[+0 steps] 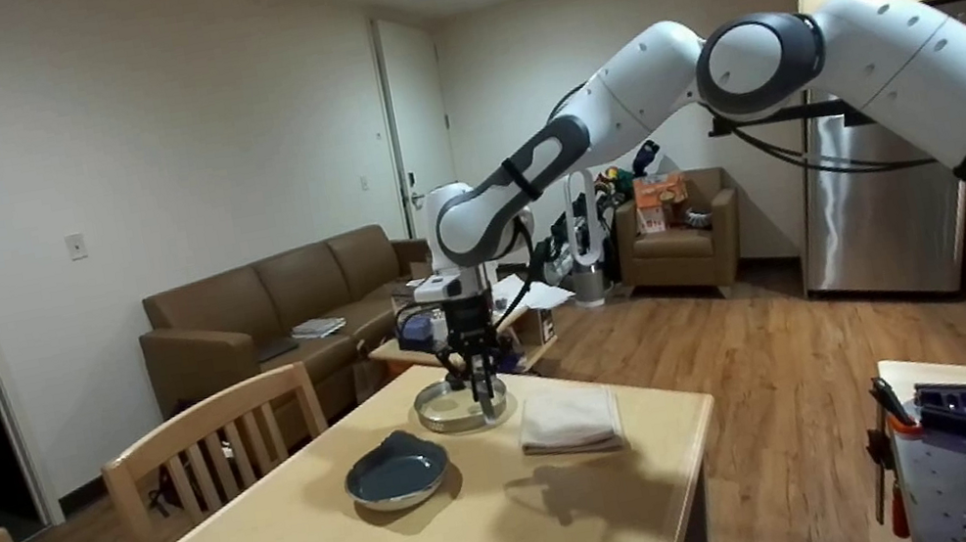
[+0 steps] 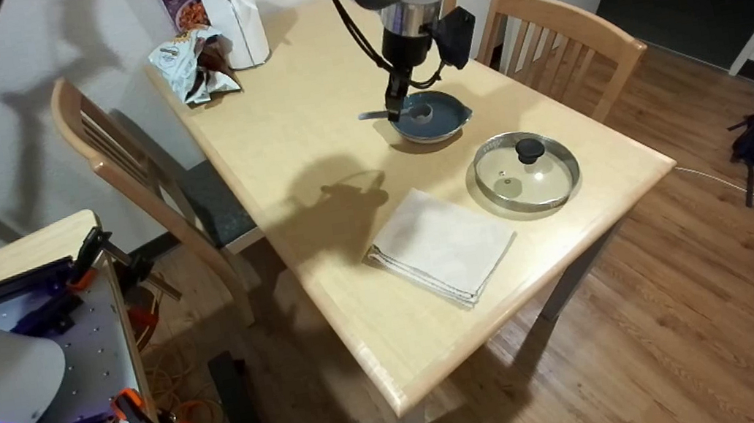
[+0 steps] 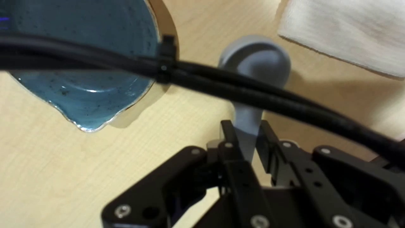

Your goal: Place the spoon on the blue dish

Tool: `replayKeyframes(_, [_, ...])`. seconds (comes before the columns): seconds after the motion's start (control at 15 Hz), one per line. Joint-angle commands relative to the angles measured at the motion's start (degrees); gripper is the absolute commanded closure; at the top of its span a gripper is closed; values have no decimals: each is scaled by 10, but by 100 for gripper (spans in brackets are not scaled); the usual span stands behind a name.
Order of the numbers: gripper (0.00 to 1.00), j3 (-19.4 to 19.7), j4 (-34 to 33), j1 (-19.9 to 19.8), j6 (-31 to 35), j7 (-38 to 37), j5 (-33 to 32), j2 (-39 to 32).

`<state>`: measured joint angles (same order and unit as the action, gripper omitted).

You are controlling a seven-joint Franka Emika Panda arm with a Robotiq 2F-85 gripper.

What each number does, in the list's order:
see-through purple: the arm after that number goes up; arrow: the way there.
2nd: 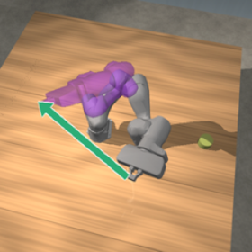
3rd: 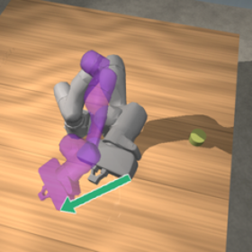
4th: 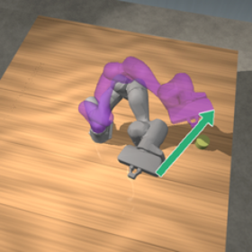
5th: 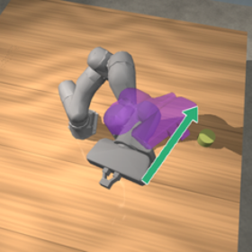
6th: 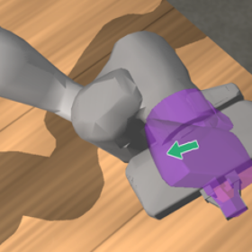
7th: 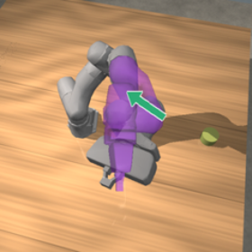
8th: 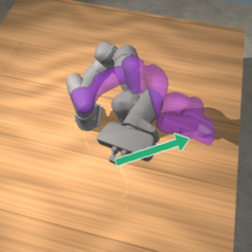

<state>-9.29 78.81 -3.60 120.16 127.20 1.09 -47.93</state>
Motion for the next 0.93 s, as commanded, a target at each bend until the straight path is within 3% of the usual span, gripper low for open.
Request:
replayKeyframes(0.0, [95,-13,-39,-5,-91,56,-5,-15])
replayKeyframes(0.33, [95,-9,-130,5,-256,162,-15,-50])
replayKeyframes(0.4, [79,-3,-76,6,-200,124,3,-23])
replayKeyframes(0.6, [79,-2,-104,7,-240,146,1,-35])
replayKeyframes(0.67, [95,-2,-106,7,-240,147,1,-37])
replayKeyframes(0.87, [95,-11,-122,3,-247,256,-22,-49])
